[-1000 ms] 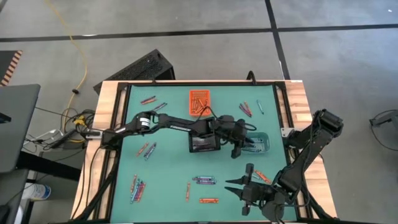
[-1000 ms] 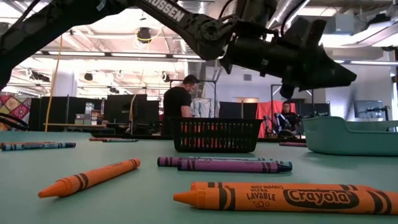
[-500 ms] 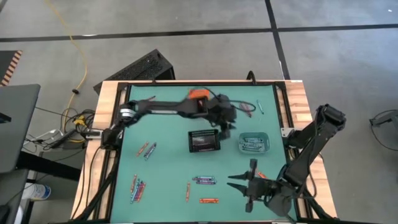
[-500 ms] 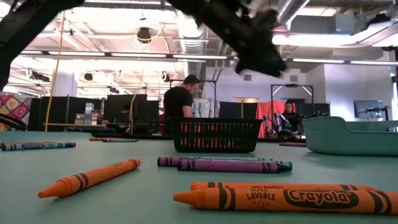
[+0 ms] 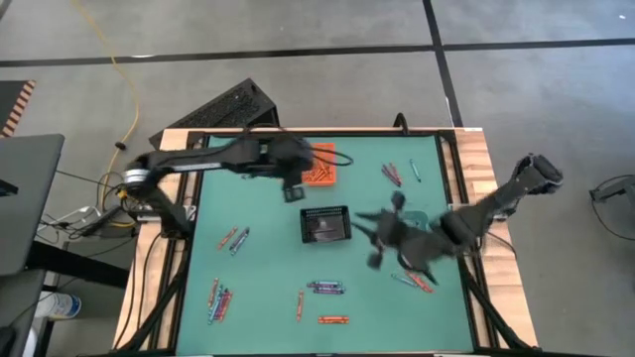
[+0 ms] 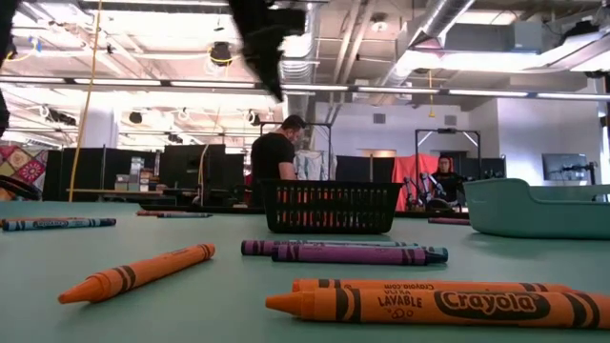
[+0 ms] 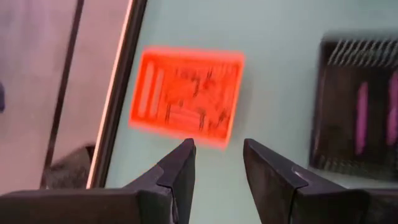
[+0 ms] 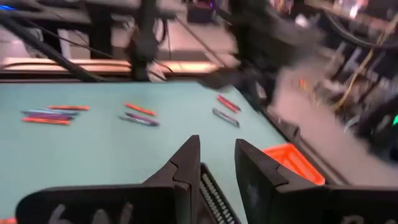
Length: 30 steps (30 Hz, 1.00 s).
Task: Sort crayons
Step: Put the violet crayon into the black bin
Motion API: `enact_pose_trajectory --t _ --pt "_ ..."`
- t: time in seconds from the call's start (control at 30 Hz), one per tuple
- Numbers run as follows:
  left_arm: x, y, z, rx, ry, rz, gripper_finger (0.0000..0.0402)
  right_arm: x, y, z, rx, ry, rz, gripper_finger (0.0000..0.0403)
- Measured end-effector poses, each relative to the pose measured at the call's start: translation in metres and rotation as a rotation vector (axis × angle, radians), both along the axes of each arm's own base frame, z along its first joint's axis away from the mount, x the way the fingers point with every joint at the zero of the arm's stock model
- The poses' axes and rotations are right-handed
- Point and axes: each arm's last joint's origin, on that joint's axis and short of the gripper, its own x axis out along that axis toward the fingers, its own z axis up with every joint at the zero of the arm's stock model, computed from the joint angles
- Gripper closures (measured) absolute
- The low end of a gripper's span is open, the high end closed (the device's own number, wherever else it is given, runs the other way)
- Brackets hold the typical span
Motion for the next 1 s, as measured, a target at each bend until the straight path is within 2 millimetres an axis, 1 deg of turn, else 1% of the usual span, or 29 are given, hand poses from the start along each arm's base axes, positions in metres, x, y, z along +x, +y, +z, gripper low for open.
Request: enact_pose_trajectory --t 0.03,0.1,0.2,0.27,0.4,0.47,0.53,0.63,0.7,0.77,0.87,1.0 --pt "-0.013 0.001 -0.003 0.003 -0.021 0.01 0.0276 0.005 -0.013 -0.001 0.026 0.019 -0.013 0.0301" --pt "-0.039 0.001 -0.009 0.009 -0.119 0.041 0.0276 0.015 -0.042 -0.005 0.09 0.061 -0.044 0.0301" --pt "-0.074 -0.006 -0.022 0.012 -0.311 0.082 0.0276 0.026 -0.085 -0.015 0.179 0.147 -0.089 0.0301" --pt "-0.091 -0.017 -0.039 -0.013 -0.437 0.05 0.0276 0.032 -0.112 -0.022 0.225 0.185 -0.157 0.0301" --pt "-0.115 -0.038 -0.077 -0.069 -0.663 -0.074 0.0276 0.028 -0.158 -0.04 0.239 0.323 -0.337 0.0301" --pt "-0.124 -0.045 -0.101 -0.072 -0.74 -0.112 0.0276 0.021 -0.181 -0.051 0.276 0.428 -0.423 0.0301" --pt "-0.131 -0.051 -0.119 -0.068 -0.799 -0.143 0.0276 0.014 -0.207 -0.063 0.377 0.513 -0.479 0.0301" --pt "-0.14 -0.054 -0.134 -0.04 -0.842 -0.174 0.0276 0.003 -0.245 -0.084 0.552 0.623 -0.527 0.0301" --pt "-0.143 -0.054 -0.141 -0.042 -0.82 -0.172 0.0276 -0.002 -0.27 -0.098 0.65 0.657 -0.544 0.0301" --pt "-0.146 -0.055 -0.147 -0.054 -0.807 -0.165 0.0276 -0.007 -0.289 -0.113 0.742 0.683 -0.55 0.0301" --pt "-0.149 -0.055 -0.155 -0.071 -0.785 -0.155 0.0276 -0.013 -0.31 -0.133 0.833 0.718 -0.588 0.0301" --pt "-0.151 -0.055 -0.161 -0.059 -0.75 -0.163 0.0276 -0.015 -0.321 -0.152 0.866 0.765 -0.623 0.0301"
